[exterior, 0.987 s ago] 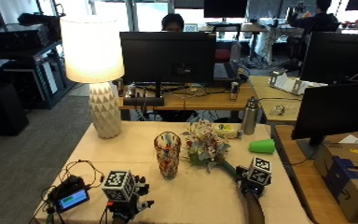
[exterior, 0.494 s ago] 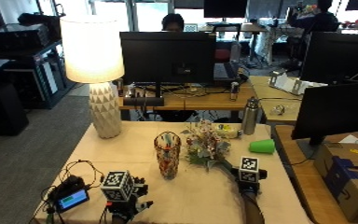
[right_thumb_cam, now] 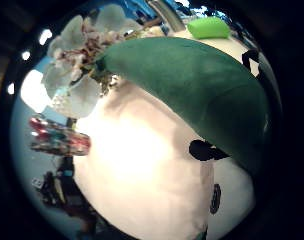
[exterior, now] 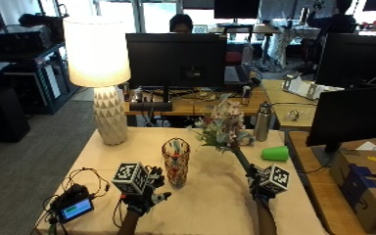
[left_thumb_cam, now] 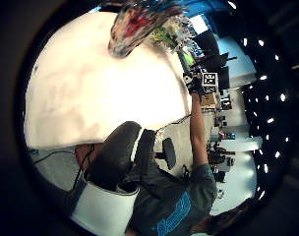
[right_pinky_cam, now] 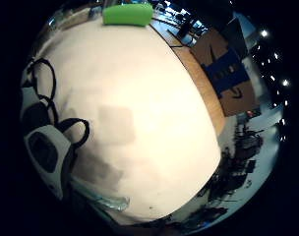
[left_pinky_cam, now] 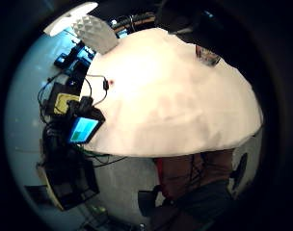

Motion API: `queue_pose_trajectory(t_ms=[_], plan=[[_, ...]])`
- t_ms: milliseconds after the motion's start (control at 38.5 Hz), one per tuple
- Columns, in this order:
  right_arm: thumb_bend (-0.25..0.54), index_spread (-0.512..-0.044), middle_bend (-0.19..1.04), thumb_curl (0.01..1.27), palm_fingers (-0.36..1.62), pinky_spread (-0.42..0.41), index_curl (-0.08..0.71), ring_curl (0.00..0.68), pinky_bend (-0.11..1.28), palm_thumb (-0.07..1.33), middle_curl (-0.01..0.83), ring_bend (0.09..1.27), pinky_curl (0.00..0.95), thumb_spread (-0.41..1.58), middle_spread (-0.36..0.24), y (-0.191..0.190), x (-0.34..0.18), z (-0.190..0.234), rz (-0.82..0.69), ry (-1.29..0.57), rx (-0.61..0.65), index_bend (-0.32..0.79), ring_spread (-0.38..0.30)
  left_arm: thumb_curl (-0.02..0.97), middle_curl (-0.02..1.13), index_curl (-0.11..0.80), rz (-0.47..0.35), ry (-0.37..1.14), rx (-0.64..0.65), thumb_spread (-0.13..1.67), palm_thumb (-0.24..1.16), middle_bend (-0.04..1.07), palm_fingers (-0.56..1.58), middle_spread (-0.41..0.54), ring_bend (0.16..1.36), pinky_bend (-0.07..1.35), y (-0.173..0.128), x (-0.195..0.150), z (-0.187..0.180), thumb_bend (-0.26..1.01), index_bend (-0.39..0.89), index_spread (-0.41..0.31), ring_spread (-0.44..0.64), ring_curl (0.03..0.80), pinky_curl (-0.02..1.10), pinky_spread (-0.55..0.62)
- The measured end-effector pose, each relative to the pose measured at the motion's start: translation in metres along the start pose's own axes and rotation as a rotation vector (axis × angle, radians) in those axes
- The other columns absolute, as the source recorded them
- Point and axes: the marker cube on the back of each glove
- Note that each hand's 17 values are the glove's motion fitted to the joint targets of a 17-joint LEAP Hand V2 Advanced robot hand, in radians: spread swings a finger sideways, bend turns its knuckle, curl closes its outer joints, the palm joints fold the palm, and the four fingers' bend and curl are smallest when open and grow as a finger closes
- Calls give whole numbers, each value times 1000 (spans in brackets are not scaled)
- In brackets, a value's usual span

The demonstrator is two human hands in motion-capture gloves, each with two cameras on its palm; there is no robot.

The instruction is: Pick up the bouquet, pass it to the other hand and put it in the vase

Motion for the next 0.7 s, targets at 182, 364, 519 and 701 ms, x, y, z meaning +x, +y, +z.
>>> queue_pose_trajectory(t_ms=[182, 364, 519, 701], plan=[[-24, -258, 712, 612, 1382, -277, 373, 542, 763, 948, 583, 981, 469, 757, -181, 9, -30, -67, 4, -394, 90, 204, -197, 300, 344, 248, 100, 186, 108, 969, 186, 192, 270, 73, 603, 413, -35, 57, -45, -27, 127, -104, 299, 289, 342, 469], [-25, -253, 724, 631, 1369, -278, 412, 548, 777, 945, 592, 992, 478, 748, -179, 25, -75, -126, -109, -782, 140, 198, -197, 305, 348, 254, 211, 605, 157, 968, 214, 199, 356, 47, 595, 431, -87, 127, -77, -20, 134, -107, 259, 288, 347, 435], [-25, -250, 731, 643, 1362, -279, 438, 551, 782, 943, 598, 999, 484, 745, -178, 38, -108, -134, -208, -1039, 98, 193, -197, 316, 353, 251, 245, 844, 120, 968, 261, 196, 421, 16, 597, 454, -119, 174, -82, -16, 116, -104, 213, 291, 357, 388], [-25, -248, 741, 655, 1354, -279, 462, 551, 788, 941, 605, 996, 488, 742, -179, 58, -142, -140, -300, -1260, 18, 189, -196, 333, 364, 235, 278, 977, 72, 961, 334, 204, 447, -7, 609, 474, -142, 217, -81, -13, 89, -68, 176, 301, 371, 319]])
